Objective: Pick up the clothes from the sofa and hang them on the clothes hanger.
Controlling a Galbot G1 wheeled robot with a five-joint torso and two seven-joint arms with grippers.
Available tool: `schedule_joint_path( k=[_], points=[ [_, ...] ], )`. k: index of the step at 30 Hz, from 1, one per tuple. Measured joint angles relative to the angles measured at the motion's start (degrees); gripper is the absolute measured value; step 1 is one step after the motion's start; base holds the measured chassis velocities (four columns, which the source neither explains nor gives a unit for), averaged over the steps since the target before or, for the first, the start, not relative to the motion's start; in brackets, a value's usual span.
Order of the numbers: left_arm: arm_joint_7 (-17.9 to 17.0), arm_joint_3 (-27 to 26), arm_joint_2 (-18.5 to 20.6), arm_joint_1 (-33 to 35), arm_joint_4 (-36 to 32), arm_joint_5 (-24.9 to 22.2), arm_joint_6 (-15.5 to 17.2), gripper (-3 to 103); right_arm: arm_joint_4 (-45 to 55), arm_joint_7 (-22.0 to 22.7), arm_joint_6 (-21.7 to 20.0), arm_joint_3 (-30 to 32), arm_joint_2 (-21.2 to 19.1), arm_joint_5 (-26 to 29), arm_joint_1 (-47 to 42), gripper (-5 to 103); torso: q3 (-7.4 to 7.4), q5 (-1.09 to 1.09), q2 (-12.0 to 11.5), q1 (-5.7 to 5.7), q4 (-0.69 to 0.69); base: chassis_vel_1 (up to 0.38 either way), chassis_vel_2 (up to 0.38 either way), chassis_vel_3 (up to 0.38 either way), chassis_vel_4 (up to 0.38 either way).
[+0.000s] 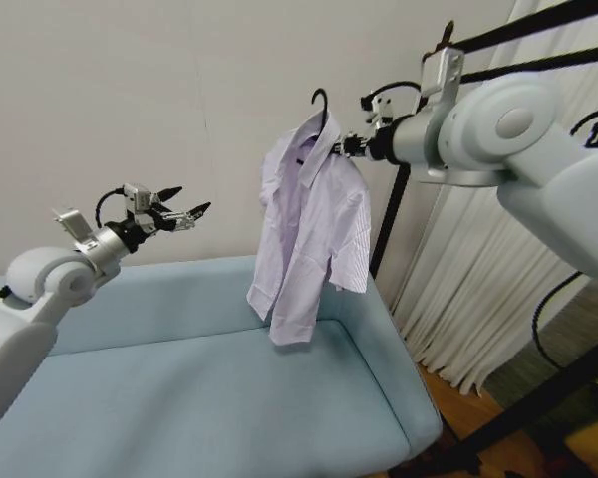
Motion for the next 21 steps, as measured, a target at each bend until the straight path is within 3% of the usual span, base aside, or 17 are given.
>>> schedule_joint_path(
  k=[3,10,12,17,21],
  points=[
    [0.2,-5.1,-1.2,4.9,-1.4,0.3,0.0,100,-3.8,4.4,1.5,-3.7,0.9,6.0,6.0,2,0.00,0.00,0.0,0.00,0.00,0.000,0.000,0.000,0.000],
    [0.6,-10.4,-3.7,10.8,-3.0,1.0,-0.1,100,-8.3,9.6,5.9,-11.8,2.7,11.2,14.5,2,0.00,-0.01,0.0,0.00,0.01,0.000,0.000,0.000,0.000],
    [1.5,-13.2,-4.9,14.3,-3.9,1.0,-0.4,100,-10.1,13.3,8.6,-15.8,3.8,13.8,18.3,2,0.00,0.02,0.0,0.00,0.01,0.000,0.000,0.000,0.000],
    [3.5,-16.6,-6.0,19.1,-4.1,1.0,-2.1,100,-14.3,19.4,13.0,-21.2,6.4,16.2,23.4,2,0.00,0.01,0.0,0.00,0.01,0.000,0.000,0.000,0.000],
    [4.3,-18.6,-6.7,21.9,-4.1,0.6,-2.8,100,-19.1,21.7,15.2,-24.8,8.8,16.3,26.7,2,0.00,0.03,0.0,0.00,0.01,0.000,0.000,0.000,0.000]
  ],
)
